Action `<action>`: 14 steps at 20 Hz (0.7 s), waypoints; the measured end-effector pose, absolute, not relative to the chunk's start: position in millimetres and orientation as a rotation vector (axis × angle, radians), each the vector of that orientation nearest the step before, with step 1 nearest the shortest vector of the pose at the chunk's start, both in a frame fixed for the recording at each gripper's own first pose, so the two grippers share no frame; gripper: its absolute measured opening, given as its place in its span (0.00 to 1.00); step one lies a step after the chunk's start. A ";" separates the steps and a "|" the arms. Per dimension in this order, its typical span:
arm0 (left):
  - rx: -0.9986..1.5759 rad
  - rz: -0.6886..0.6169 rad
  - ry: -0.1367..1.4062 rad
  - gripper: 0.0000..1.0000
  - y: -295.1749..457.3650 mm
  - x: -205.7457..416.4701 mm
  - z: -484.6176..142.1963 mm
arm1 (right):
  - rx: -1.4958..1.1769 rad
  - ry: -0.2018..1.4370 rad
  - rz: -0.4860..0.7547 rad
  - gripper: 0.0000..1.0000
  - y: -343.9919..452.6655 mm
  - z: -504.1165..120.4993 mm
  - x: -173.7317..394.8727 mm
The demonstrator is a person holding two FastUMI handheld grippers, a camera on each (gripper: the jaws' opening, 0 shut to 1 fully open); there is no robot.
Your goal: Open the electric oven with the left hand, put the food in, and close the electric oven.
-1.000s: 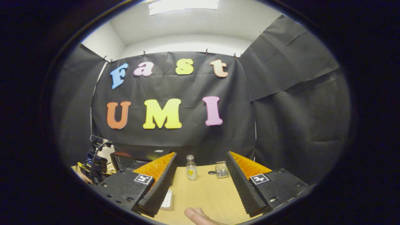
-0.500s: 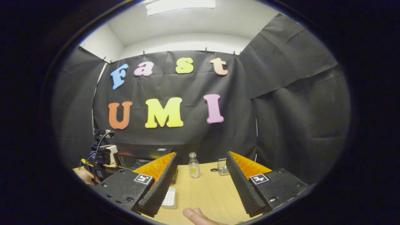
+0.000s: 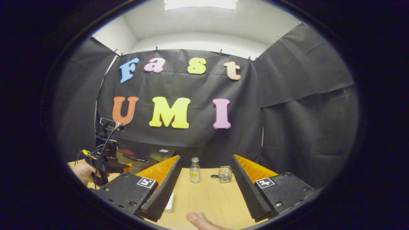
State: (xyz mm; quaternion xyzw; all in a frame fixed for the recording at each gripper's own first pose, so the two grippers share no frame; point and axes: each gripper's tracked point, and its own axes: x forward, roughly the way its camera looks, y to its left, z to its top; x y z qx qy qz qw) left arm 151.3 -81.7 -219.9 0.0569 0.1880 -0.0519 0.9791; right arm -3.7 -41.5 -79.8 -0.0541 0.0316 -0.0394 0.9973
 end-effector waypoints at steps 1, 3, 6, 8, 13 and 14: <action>0.104 -0.107 0.364 0.95 -81.6 141.1 -209.7 | -0.104 0.074 -0.069 0.96 -38.5 -81.9 -3.9; 0.108 -0.091 0.337 0.95 -74.4 114.7 -184.3 | -0.089 0.095 -0.044 0.98 -30.6 -83.1 -6.6; 0.101 -0.081 0.268 0.95 -69.6 73.2 -145.5 | -0.076 0.141 -0.040 0.98 -29.7 -86.7 -12.7; 0.104 -0.077 0.220 0.96 -65.6 40.6 -121.7 | -0.059 0.156 -0.040 0.98 -29.5 -84.2 -18.2; 0.082 -0.046 0.133 0.96 -50.7 -40.2 -73.5 | -0.001 0.130 -0.011 0.98 -27.9 -60.7 -41.5; 0.075 -0.044 0.114 0.96 -49.4 -54.9 -68.2 | 0.001 0.125 -0.012 0.98 -28.8 -57.8 -46.2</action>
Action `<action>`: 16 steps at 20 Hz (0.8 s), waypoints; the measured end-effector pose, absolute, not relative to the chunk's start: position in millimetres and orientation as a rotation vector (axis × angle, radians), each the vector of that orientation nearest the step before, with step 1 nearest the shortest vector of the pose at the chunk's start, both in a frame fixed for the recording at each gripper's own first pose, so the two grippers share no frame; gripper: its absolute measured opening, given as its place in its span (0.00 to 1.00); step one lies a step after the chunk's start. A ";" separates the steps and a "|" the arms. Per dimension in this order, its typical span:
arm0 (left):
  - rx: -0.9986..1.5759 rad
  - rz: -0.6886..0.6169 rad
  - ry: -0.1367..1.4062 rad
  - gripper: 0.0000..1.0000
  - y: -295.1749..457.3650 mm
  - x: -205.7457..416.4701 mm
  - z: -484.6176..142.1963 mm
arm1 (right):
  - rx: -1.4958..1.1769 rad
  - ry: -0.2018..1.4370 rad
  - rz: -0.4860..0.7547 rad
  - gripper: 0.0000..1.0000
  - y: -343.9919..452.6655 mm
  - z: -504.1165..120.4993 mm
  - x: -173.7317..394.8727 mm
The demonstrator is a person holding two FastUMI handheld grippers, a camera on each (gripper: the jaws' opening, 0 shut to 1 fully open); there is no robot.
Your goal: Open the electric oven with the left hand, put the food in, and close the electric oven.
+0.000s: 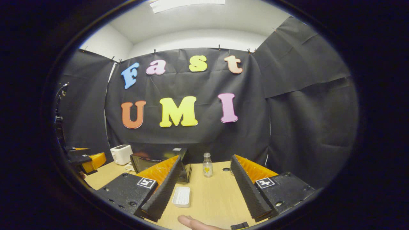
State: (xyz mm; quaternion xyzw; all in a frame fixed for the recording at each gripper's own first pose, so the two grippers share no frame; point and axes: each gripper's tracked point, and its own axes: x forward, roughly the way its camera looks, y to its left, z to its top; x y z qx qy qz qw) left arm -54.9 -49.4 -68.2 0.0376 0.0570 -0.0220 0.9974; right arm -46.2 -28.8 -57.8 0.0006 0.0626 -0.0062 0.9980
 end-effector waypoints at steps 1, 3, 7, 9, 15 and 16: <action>0.070 -0.043 0.089 0.95 -46.9 -68.7 -62.5 | 0.002 0.123 -0.014 0.98 -30.0 -57.7 -50.1; 0.072 -0.052 0.042 0.96 -44.9 -89.6 -54.4 | 0.006 0.128 -0.023 0.96 -33.5 -60.4 -59.6; 0.075 -0.043 0.042 0.96 -34.0 -112.5 -54.9 | 0.013 0.118 -0.030 0.98 -34.1 -54.9 -77.9; 0.067 -0.043 0.042 0.96 -30.5 -113.4 -53.1 | -0.002 0.100 -0.022 0.98 -30.3 -49.3 -84.0; 0.071 -0.055 0.040 0.96 -28.3 -113.7 -54.9 | -0.011 0.070 -0.011 0.96 -26.0 -39.9 -100.9; 0.073 -0.059 0.037 0.96 -29.1 -114.3 -53.4 | -0.009 0.064 -0.010 0.98 -26.2 -38.9 -103.0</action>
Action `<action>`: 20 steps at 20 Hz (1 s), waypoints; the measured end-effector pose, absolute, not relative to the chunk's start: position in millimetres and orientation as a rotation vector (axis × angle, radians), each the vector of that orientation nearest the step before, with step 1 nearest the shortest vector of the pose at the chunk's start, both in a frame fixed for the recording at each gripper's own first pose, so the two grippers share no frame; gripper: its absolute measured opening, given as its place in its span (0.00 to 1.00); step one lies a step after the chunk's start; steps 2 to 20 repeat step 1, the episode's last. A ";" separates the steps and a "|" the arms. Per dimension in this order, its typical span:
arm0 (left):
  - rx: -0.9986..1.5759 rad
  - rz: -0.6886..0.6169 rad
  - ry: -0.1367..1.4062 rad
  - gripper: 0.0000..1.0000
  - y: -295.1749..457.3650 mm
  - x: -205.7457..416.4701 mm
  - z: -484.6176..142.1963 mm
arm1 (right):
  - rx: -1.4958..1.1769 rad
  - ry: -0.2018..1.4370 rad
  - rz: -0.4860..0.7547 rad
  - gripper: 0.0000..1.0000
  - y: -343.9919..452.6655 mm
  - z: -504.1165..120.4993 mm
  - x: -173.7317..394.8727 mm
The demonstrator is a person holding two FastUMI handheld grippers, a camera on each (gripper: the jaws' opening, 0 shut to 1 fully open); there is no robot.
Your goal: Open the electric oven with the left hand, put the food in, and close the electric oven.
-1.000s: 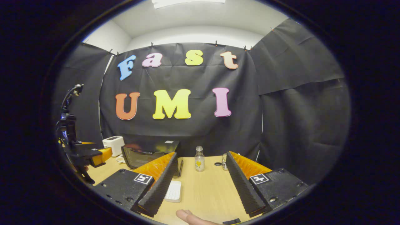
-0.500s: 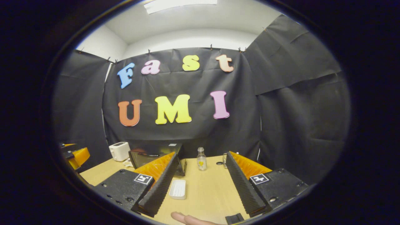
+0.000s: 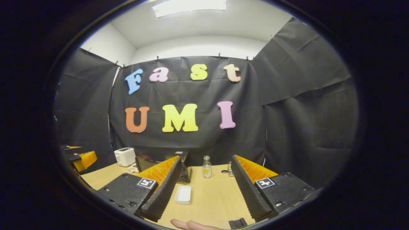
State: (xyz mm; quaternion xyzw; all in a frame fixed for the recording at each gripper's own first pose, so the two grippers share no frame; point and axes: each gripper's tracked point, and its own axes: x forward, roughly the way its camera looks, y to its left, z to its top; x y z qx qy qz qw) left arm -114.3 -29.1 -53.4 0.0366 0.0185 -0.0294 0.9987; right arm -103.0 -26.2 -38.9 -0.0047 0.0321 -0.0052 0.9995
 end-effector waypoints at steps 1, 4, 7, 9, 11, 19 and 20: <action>0.077 -0.064 0.036 0.96 -30.8 -115.2 -52.1 | -0.009 0.060 -0.014 0.96 -28.6 -39.1 -104.5; 0.077 -0.064 0.036 0.96 -30.8 -115.2 -52.1 | -0.009 0.060 -0.014 0.96 -28.6 -39.1 -104.5; 0.077 -0.064 0.036 0.96 -30.8 -115.2 -52.1 | -0.009 0.060 -0.014 0.96 -28.6 -39.1 -104.5; 0.077 -0.064 0.036 0.96 -30.8 -115.2 -52.1 | -0.009 0.060 -0.014 0.96 -28.6 -39.1 -104.5; 0.077 -0.064 0.036 0.96 -30.8 -115.2 -52.1 | -0.009 0.060 -0.014 0.96 -28.6 -39.1 -104.5; 0.077 -0.064 0.036 0.96 -30.8 -115.2 -52.1 | -0.009 0.060 -0.014 0.96 -28.6 -39.1 -104.5; 0.077 -0.064 0.036 0.96 -30.8 -115.2 -52.1 | -0.009 0.060 -0.014 0.96 -28.6 -39.1 -104.5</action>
